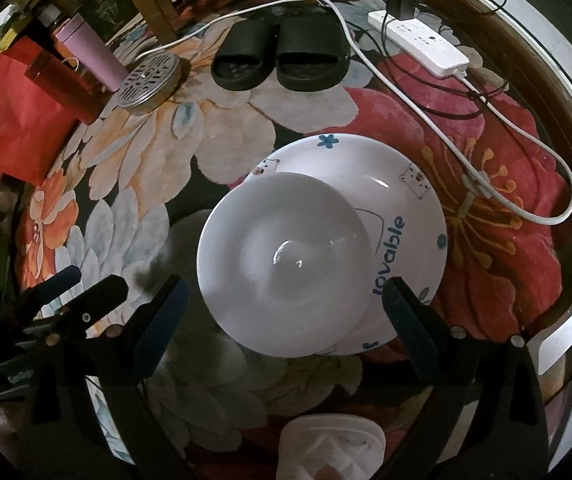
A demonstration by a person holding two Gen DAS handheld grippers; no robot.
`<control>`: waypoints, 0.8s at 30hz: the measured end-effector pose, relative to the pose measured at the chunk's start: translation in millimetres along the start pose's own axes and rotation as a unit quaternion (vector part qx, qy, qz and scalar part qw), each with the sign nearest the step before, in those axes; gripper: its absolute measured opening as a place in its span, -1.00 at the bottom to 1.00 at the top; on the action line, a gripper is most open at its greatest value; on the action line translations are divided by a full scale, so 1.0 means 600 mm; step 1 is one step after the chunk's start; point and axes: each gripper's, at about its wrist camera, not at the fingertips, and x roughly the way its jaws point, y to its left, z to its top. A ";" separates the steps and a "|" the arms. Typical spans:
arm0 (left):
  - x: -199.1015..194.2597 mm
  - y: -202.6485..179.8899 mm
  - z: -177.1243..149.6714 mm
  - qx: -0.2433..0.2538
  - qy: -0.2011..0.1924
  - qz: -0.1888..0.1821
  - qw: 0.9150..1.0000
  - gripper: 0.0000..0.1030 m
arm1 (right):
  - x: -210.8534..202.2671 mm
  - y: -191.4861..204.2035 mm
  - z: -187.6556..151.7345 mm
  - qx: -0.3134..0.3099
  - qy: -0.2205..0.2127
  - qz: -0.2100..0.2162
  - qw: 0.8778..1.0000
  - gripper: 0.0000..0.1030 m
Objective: Organize plates and bowls
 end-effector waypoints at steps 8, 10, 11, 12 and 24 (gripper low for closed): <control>-0.010 0.025 -0.008 -0.020 -0.007 0.002 1.000 0.98 | 0.002 0.022 -0.004 -0.015 -0.003 0.001 1.000 0.90; -0.012 0.030 -0.009 -0.024 -0.008 0.003 1.000 0.98 | 0.002 0.027 -0.006 -0.018 -0.004 0.001 1.000 0.90; -0.013 0.033 -0.010 -0.027 -0.008 0.005 1.000 0.98 | 0.002 0.030 -0.007 -0.020 -0.005 0.000 1.000 0.90; -0.013 0.037 -0.012 -0.029 -0.008 0.005 1.000 0.98 | 0.002 0.034 -0.008 -0.023 -0.005 -0.001 1.000 0.90; -0.030 0.080 -0.029 -0.052 -0.005 0.033 0.998 0.98 | 0.009 0.081 -0.019 -0.056 -0.006 0.006 0.998 0.90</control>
